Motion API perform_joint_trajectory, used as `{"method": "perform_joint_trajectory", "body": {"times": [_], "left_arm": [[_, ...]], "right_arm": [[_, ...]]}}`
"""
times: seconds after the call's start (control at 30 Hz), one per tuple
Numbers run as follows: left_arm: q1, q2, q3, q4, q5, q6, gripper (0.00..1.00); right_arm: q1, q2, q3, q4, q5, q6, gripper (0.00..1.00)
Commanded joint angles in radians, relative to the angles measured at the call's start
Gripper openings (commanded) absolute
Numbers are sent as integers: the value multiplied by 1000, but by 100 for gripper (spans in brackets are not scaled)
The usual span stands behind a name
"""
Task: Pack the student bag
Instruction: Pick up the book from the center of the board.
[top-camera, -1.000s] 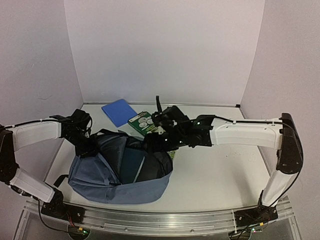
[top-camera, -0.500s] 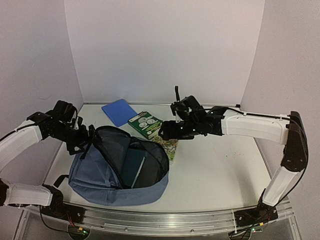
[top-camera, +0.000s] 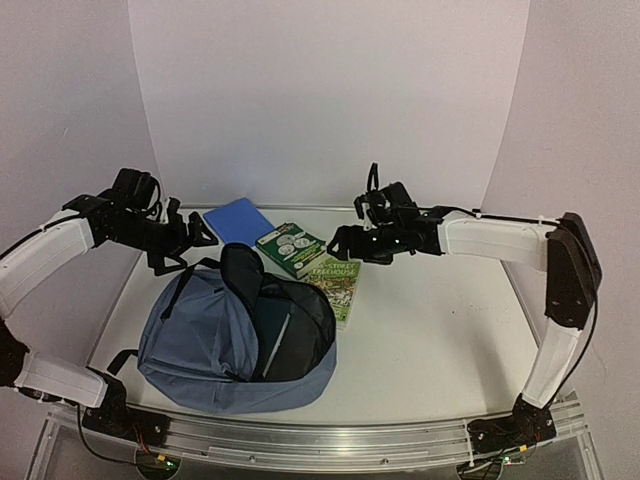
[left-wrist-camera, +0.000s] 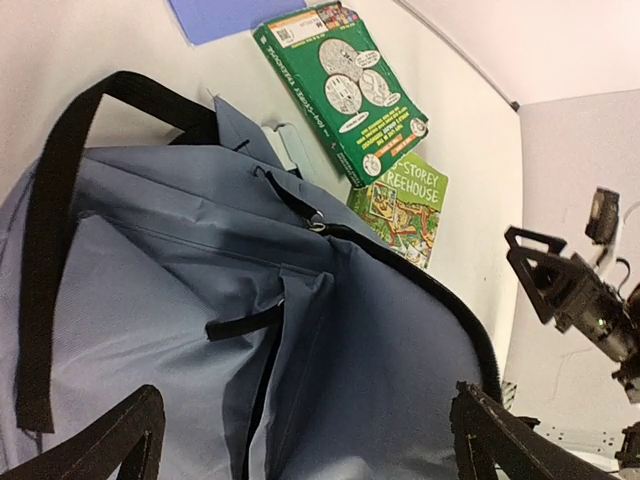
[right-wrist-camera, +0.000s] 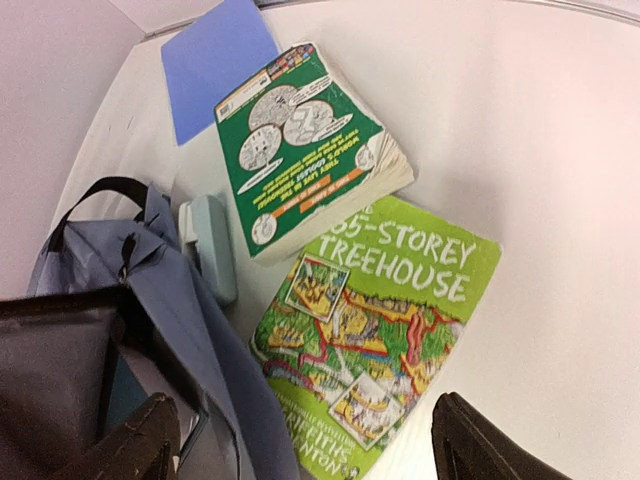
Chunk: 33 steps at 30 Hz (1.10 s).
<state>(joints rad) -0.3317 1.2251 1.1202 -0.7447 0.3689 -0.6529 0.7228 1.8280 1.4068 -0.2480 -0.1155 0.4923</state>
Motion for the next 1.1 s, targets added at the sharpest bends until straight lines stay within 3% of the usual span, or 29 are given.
{"method": "perform_joint_trajectory", "body": {"times": [0.0,0.27,0.6,0.83,0.97,1.07], "left_arm": [[2,44,9,167,178,15,100],[0,25,-62,223,169,18,100],[0,15,-160,275,160,-24,100],[0,1,-197,307,167,-46,100],[0,3,-201,309,165,-48,100],[0,2,-208,313,164,-52,100]], "right_arm": [[-80,157,135,71,-131,-63,85],[-162,424,397,70,-278,-103,89],[-201,674,629,65,-458,-87,77],[-201,766,724,67,-556,-52,74],[-201,805,766,72,-596,-15,66],[-201,818,777,101,-596,22,54]]}}
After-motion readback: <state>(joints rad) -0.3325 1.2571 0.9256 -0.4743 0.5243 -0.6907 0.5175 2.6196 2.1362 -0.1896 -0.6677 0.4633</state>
